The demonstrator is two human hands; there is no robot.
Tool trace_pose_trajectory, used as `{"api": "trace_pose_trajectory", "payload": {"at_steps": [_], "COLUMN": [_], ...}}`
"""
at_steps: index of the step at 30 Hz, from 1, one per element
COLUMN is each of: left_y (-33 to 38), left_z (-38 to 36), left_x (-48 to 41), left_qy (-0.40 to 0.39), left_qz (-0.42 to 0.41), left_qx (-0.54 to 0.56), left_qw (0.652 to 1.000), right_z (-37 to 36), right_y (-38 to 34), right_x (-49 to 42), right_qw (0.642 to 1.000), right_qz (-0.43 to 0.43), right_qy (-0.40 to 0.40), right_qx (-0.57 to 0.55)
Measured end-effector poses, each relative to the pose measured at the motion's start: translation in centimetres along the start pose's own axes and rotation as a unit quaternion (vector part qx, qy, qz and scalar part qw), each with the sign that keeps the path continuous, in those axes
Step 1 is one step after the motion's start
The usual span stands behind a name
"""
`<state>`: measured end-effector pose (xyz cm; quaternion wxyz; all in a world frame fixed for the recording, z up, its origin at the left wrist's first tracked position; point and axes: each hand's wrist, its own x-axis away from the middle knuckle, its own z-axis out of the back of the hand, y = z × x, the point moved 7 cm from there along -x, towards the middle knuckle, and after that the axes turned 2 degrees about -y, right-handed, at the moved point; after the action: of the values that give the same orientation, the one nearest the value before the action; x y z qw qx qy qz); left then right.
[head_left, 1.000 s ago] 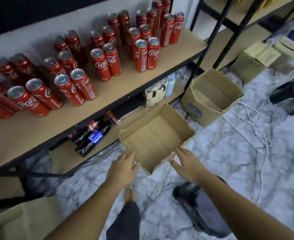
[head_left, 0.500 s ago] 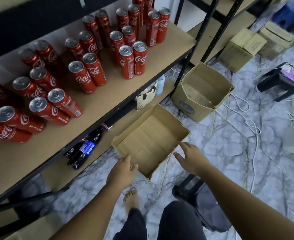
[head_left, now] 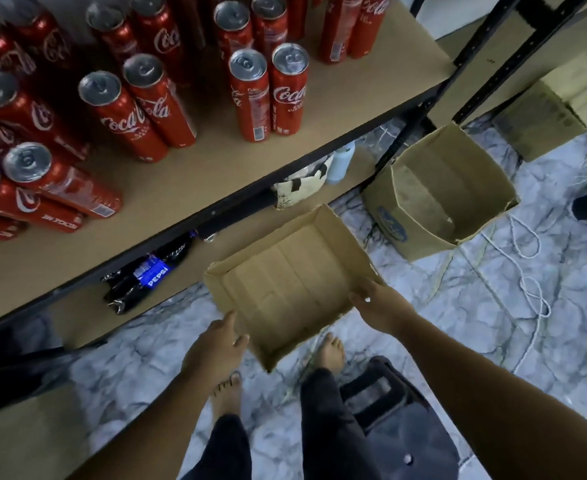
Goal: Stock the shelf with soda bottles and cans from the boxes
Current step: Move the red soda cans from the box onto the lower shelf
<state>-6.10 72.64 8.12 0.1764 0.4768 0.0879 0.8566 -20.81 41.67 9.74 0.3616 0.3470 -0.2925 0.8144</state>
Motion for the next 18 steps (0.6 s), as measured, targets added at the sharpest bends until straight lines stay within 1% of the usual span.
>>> {"api": "trace_pose_trajectory", "payload": {"at_steps": [2, 4, 7, 9, 11, 14, 16, 18], "left_y": [0.2, 0.4, 0.0, -1.3, -2.8, -5.5, -7.0, -8.3], "left_z": [-1.1, -1.9, -3.1, -4.5, -5.6, -7.9, -9.3, -10.6], "left_x": [-2.1, -4.5, -8.2, -11.1, -13.1, -15.8, -17.0, -18.1], "left_qy": [0.007, 0.022, 0.031, 0.044, 0.066, 0.113, 0.157, 0.168], "left_qz": [0.03, 0.05, 0.088, 0.116, 0.147, 0.202, 0.241, 0.261], "left_qx": [0.014, 0.03, 0.052, 0.073, 0.087, 0.126, 0.161, 0.174], "left_qw": [0.999, 0.998, 0.994, 0.99, 0.983, 0.965, 0.944, 0.935], "right_z": [0.3, 1.0, 2.1, 2.2, 1.7, -0.5, -1.7, -3.0], "right_y": [2.0, 3.8, 5.4, 6.8, 8.4, 10.6, 10.9, 11.1], "right_x": [-3.9, -7.2, -12.1, -15.7, -19.0, -24.6, -27.2, -29.1], "right_qw": [1.0, 0.999, 0.999, 1.0, 1.0, 1.0, 1.0, 1.0], "right_qz": [0.013, 0.006, 0.021, -0.002, -0.005, 0.0, -0.009, -0.013], "right_qy": [-0.02, -0.032, -0.005, 0.014, 0.014, 0.004, -0.003, -0.012], "right_qx": [0.007, 0.006, 0.033, 0.013, 0.01, -0.003, 0.02, 0.003]}}
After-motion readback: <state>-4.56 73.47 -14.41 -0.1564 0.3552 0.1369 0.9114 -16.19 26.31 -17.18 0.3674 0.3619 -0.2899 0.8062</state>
